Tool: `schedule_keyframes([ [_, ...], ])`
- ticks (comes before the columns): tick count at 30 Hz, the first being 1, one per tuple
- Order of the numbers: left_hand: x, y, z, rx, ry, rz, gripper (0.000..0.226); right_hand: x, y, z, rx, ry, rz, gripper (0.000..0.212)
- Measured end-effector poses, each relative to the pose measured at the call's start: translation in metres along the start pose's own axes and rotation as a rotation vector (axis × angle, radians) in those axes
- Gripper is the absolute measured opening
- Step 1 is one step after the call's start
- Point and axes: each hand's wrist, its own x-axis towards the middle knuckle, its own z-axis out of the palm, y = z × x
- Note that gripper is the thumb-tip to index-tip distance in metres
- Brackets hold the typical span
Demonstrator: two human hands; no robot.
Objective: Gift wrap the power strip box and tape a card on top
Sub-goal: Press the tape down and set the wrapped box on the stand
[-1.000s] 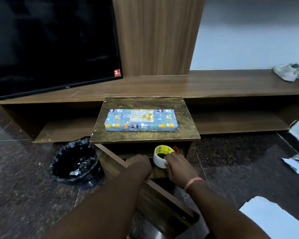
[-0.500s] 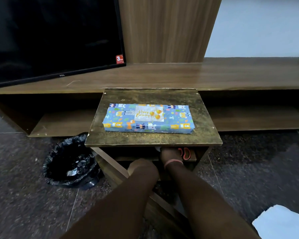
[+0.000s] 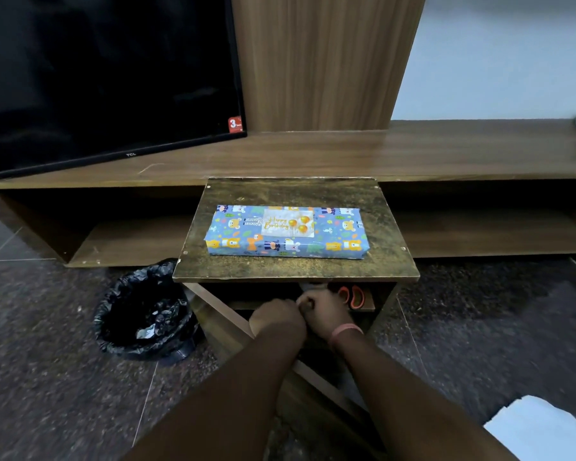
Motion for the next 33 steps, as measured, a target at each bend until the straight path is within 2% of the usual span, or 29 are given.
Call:
schedule_keyframes([
  [3, -0.019, 0.0, -0.01, -0.117, 0.053, 0.023, 0.031, -0.035, -0.006, -0.021, 0.196, -0.224, 0.019, 0.025],
  [6, -0.047, -0.007, -0.013, -0.232, 0.2, 0.105, 0.034, -0.075, -0.012, -0.044, 0.307, -0.293, 0.085, 0.027],
  [9, -0.071, -0.014, -0.006, -0.105, 0.395, 0.216, 0.048, -0.105, -0.02, -0.054, 0.114, -0.328, 0.017, 0.029],
  [11, -0.086, -0.02, 0.003, -0.085, 0.436, 0.284, 0.046, -0.123, -0.027, -0.054, -0.057, -0.33, -0.044, 0.028],
  [13, -0.093, -0.028, 0.014, -0.117, 0.44, 0.377, 0.038, -0.134, -0.031, -0.05, -0.128, -0.288, -0.058, 0.024],
  [16, -0.1, -0.04, 0.016, -0.145, 0.386, 0.478, 0.029, -0.14, -0.035, -0.047, -0.18, -0.109, -0.033, 0.021],
  [20, -0.102, -0.038, -0.003, -0.058, 0.283, 0.527, 0.064, -0.135, -0.04, -0.046, -0.384, 0.074, -0.046, 0.019],
  [22, -0.096, -0.03, -0.007, 0.007, 0.277, 0.515, 0.069, -0.13, -0.038, -0.042, -0.505, 0.207, -0.075, 0.014],
  [23, -0.092, -0.025, -0.006, 0.027, 0.279, 0.508, 0.069, -0.127, -0.036, -0.04, -0.543, 0.222, -0.065, 0.004],
  [25, -0.085, -0.018, -0.001, 0.057, 0.28, 0.48, 0.069, -0.111, -0.026, -0.034, -0.581, 0.307, -0.074, 0.017],
  [28, -0.08, -0.009, 0.001, 0.114, 0.281, 0.44, 0.068, -0.097, -0.028, -0.039, -0.563, 0.332, -0.087, 0.03],
  [33, -0.068, -0.002, -0.007, 0.189, 0.238, 0.508, 0.068, -0.073, -0.027, -0.044, -0.545, 0.318, -0.118, 0.035],
])
